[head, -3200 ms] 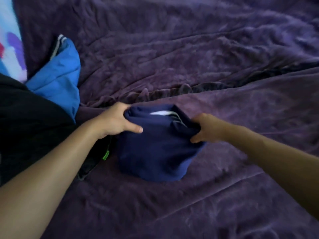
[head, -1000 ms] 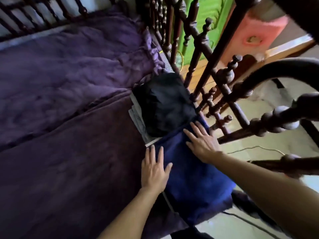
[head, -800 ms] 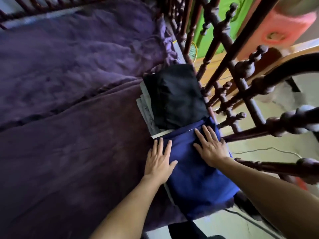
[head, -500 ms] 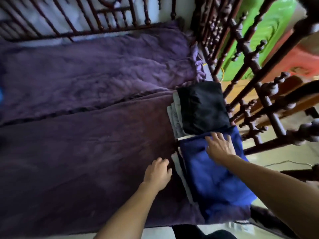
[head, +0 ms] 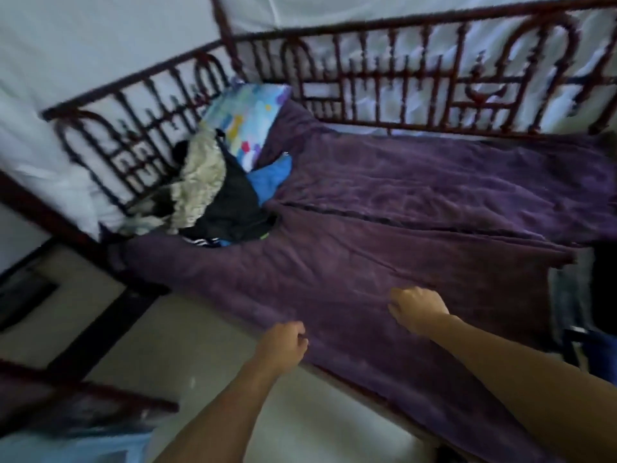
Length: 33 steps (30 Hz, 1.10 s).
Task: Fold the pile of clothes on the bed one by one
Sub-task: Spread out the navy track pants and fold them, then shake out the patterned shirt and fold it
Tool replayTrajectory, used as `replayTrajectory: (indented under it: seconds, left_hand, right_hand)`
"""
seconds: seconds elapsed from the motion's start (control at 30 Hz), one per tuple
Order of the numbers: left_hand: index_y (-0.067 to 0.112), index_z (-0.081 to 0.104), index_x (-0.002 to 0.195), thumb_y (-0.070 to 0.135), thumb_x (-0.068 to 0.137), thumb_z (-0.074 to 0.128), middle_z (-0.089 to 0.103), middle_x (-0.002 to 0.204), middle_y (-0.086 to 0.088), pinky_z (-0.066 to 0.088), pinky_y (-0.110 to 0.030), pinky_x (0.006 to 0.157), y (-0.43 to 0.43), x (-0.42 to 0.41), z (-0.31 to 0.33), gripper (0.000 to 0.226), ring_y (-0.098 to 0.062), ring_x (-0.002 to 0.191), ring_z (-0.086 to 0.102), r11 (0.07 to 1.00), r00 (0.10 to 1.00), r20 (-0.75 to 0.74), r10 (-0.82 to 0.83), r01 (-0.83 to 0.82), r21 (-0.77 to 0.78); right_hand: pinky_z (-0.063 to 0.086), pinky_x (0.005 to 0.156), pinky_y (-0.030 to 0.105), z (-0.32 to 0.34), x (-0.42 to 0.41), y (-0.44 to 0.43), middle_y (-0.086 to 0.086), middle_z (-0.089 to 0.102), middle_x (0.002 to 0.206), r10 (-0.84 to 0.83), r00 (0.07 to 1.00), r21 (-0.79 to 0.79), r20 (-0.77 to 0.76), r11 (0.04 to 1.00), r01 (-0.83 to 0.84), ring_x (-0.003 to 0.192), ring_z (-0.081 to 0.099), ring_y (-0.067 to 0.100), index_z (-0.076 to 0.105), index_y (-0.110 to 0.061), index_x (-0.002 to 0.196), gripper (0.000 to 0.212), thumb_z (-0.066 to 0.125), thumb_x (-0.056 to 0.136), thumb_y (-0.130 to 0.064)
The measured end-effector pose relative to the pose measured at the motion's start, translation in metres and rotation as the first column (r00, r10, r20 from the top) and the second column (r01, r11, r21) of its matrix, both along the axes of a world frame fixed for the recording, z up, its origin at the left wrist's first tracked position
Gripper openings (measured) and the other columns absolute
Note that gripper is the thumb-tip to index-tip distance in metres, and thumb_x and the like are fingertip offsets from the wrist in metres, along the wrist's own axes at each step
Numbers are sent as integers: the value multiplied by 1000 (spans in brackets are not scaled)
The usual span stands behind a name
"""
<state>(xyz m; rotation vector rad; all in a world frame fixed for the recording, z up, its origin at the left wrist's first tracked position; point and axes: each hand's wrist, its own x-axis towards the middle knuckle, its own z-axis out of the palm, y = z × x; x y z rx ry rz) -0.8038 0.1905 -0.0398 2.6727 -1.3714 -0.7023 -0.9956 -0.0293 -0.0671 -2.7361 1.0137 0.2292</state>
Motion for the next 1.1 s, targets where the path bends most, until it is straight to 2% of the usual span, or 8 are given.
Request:
replayTrajectory:
  seconds: [0.13,0.23,0.33,0.5,0.67,0.8,0.93,1.1]
  left_hand:
    - [13,58,92,26,93,50,66,105,-13,46,-36,86,77,74,23,15,-30,104,60,990,990,14,138,-138,-17]
    - [8,59,106,26,97,46,62,112,-13,43,-34,89,115,117,30,24,-28,107,57,987,986,57,158,-158,-11]
    - [10,55,120,28,98,45,60,120,-10,44,-32,93,137,159,32,31,-25,111,56,977,976,56,211,-211,0]
    - [10,55,113,26,97,42,60,115,-10,43,-29,87,139,247,25,26,-23,106,57,969,969,56,242,-244,29]
    - [9,55,119,28,99,39,58,121,-12,39,-30,89,135,341,26,32,-25,110,54,955,956,23,292,-293,48]
    - [8,61,102,26,97,40,62,108,-15,42,-35,84,143,412,37,28,-29,102,58,938,938,22,346,-346,-9]
    - [8,62,100,27,97,42,62,110,-13,45,-36,86,157,485,35,28,-29,103,58,930,929,33,368,-368,-19]
    - [5,59,109,25,99,45,61,116,-13,44,-31,90,162,589,20,26,-25,107,58,934,935,-65,349,-353,-54]
  right_hand:
    - [48,78,35,20,98,40,1,63,119,147,987,-1,72,989,-147,101,62,28,56,-25,118,30,39,97,-38]
    - [48,80,35,30,164,61,0,63,117,216,973,-8,81,976,-217,100,62,27,57,-25,118,31,39,97,-40]
    - [48,77,35,31,224,73,-1,63,113,278,956,-7,98,960,-279,95,62,25,57,-25,111,27,39,97,-39]
    - [46,74,33,20,330,70,-2,62,115,351,935,-16,60,936,-350,99,60,24,55,-25,111,25,39,98,-40]
    - [46,81,34,15,440,62,0,61,121,360,932,23,34,932,-360,106,60,25,55,-27,115,27,40,97,-40]
    - [47,86,34,22,526,68,2,60,124,415,909,-1,35,910,-415,112,59,26,56,-26,119,31,41,96,-41]
    - [43,82,32,23,609,79,-1,61,121,437,898,1,55,899,-438,110,59,24,57,-29,117,29,45,93,-40]
    - [40,71,31,5,700,85,-3,64,112,381,924,-10,44,925,-381,102,62,24,58,-29,107,24,44,91,-40]
